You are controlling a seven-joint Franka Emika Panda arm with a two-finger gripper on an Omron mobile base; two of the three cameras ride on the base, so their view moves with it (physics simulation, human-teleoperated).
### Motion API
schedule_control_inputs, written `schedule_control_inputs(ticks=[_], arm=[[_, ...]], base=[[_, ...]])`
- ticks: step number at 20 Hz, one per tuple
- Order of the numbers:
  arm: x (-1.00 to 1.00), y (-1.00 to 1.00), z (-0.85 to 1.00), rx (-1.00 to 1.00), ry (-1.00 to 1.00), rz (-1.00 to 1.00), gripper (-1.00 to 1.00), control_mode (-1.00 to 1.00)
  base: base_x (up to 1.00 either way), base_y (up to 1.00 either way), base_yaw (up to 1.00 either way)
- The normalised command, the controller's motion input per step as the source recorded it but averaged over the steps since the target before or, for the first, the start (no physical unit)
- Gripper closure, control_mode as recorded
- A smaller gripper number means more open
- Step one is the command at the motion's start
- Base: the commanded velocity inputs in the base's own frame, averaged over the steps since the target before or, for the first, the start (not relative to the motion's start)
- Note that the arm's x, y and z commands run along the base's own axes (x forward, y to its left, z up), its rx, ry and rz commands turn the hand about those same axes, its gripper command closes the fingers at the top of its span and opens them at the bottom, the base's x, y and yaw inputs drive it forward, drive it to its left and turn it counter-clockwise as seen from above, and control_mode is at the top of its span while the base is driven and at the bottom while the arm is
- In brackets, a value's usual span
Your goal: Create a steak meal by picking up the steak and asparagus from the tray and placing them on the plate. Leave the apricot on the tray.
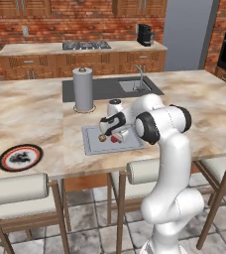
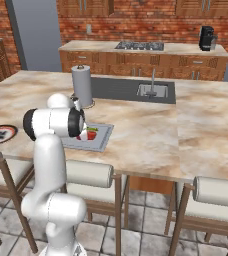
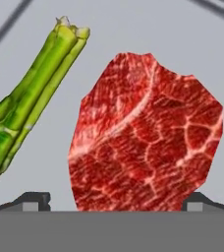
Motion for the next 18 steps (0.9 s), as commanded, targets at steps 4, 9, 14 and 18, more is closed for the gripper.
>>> schedule_control_inputs(ticks=[4, 9, 14, 18], arm=[[0.01, 0.00, -0.35, 0.00, 0.00, -0.04, 1.00, -1.00], [0.00, 0.00, -0.01, 0.00, 0.00, 0.00, 1.00, -1.00], [-0.19, -0.01, 0.10, 0.00, -0.03, 0.01, 1.00, -1.00], [-0.58, 0.00, 0.52, 0.00, -0.16, 0.07, 1.00, -1.00]], base=[[0.00, 0.00, 0.00], [0.00, 0.00, 0.00], [0.00, 0.00, 0.00], [0.00, 0.00, 0.00]])
